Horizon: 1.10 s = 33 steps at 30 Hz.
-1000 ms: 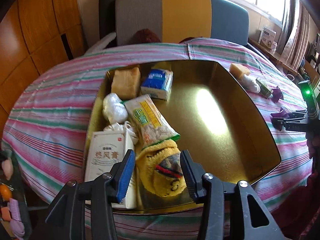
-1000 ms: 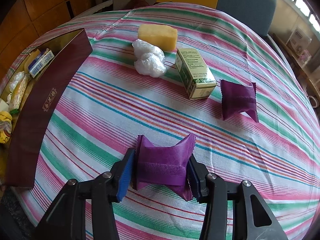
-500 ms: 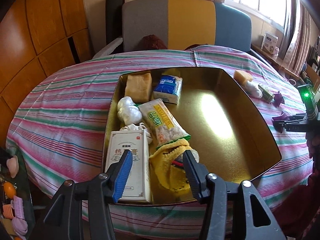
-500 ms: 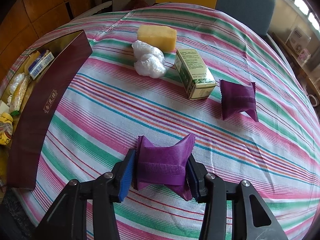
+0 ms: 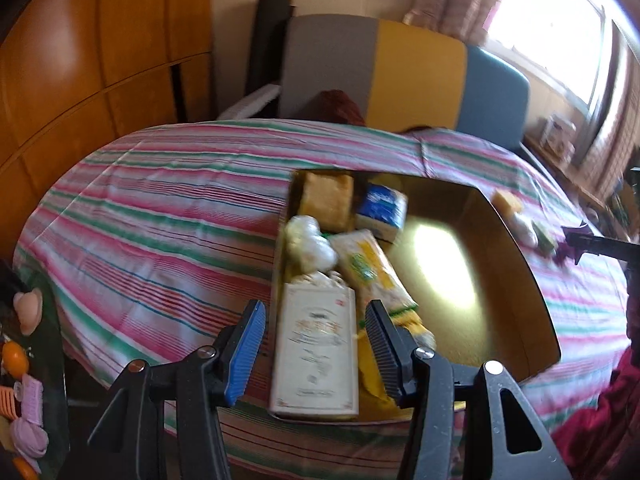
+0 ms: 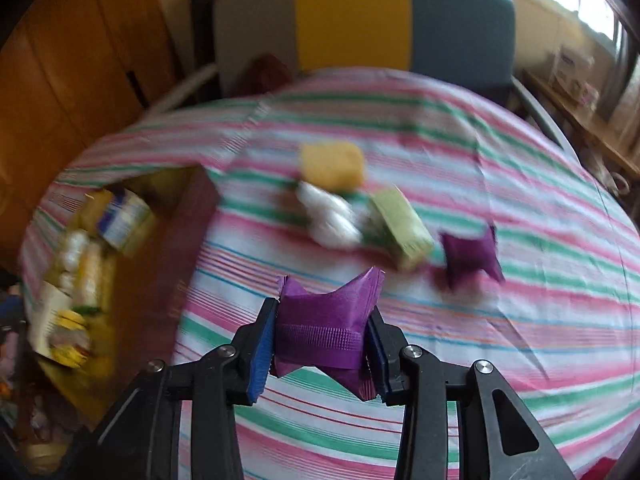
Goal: Organize objects
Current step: 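Carry the yellow knitted pouch into the tray and open the left gripper, then carry the purple pouch into the tray and open the right gripper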
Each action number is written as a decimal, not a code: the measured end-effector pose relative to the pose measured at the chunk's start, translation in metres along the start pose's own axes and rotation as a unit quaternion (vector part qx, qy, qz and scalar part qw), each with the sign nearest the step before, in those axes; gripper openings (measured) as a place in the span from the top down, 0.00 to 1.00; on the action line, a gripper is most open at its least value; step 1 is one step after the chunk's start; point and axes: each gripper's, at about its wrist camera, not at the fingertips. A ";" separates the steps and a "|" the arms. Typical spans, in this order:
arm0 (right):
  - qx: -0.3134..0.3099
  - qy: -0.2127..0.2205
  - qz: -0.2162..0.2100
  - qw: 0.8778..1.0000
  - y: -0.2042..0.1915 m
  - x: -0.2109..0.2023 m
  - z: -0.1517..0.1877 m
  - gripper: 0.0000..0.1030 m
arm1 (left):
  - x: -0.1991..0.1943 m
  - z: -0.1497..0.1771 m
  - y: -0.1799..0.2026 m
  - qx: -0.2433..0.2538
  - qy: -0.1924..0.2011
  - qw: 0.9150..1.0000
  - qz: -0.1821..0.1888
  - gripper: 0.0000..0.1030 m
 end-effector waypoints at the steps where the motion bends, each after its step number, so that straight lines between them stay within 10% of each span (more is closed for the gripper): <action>1: -0.012 0.009 -0.014 1.000 -0.014 -0.003 -0.007 0.60 | 0.000 -0.001 -0.003 -0.004 0.001 1.000 -0.002 0.49; 7: -0.052 0.002 -0.126 0.991 -0.116 0.022 -0.029 0.60 | 0.006 -0.004 -0.014 -0.022 -0.003 1.000 -0.006 0.49; 15: -0.003 -0.070 -0.158 0.985 -0.186 0.127 -0.037 0.59 | 0.015 -0.002 -0.021 -0.033 -0.018 0.999 -0.001 0.49; 22: 0.016 -0.096 -0.156 0.983 -0.192 0.171 -0.030 0.43 | 0.018 0.001 -0.022 -0.035 -0.026 0.999 0.003 0.49; 33: 0.014 -0.043 -0.177 0.983 -0.174 0.108 -0.028 0.24 | 0.006 -0.001 -0.011 -0.019 -0.010 1.000 0.002 0.49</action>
Point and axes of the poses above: each gripper's, at about its wrist camera, not at the fingertips, and x roughly the way its jaws point, y to its right, z to its underside, and after that the axes turned 12 degrees about -z, right-handed
